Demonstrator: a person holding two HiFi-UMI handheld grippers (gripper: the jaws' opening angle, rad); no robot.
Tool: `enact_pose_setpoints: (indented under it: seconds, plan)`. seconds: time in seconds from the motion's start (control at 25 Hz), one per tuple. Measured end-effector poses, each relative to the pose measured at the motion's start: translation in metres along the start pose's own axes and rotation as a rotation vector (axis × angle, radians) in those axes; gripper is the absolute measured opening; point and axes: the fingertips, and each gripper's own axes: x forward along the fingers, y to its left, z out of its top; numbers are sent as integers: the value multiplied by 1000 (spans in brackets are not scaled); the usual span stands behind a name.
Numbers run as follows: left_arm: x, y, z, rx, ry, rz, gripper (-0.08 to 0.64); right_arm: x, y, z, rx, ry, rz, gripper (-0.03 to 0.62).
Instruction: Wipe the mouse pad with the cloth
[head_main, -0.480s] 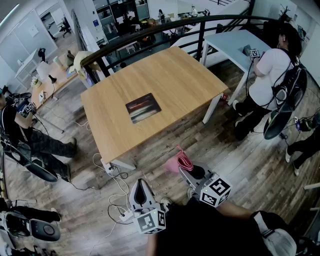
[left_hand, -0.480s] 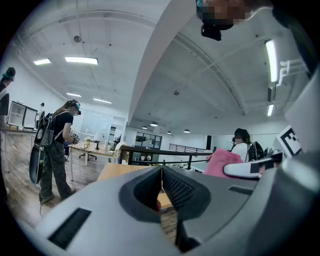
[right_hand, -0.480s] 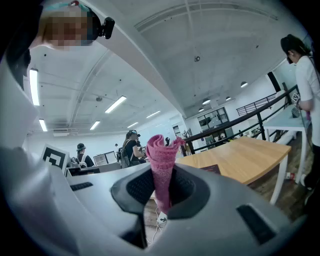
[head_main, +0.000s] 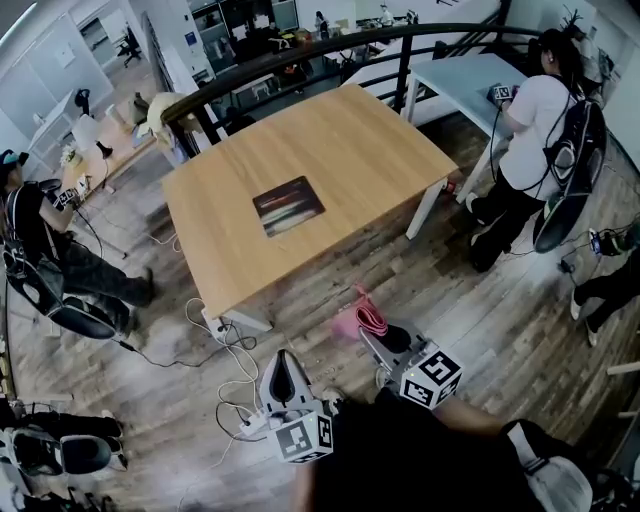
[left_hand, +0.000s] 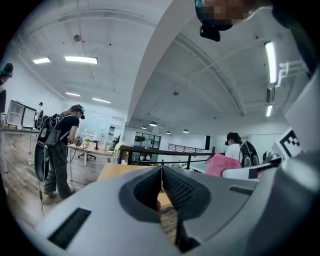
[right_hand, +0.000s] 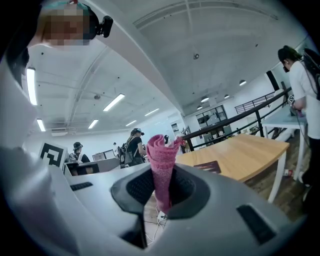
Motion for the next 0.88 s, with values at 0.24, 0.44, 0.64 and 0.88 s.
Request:
enact_pose_setpoints:
  seconds: [0.24,0.44,0.64,0.88]
  plan:
    - [0,13,6,-5,4,-17,23,8,11,-4,12,-17,-21,63]
    - [-1,34,10,0,-3,-42,23,18,27,-5,-3,-30,-51,63]
    - [-1,51,13,6,-3,-86,23,28,45,-12,-2,-44,-79,63]
    - [0,70,1,9,30,-104,23,48,58,-21,16,-39,-87,63]
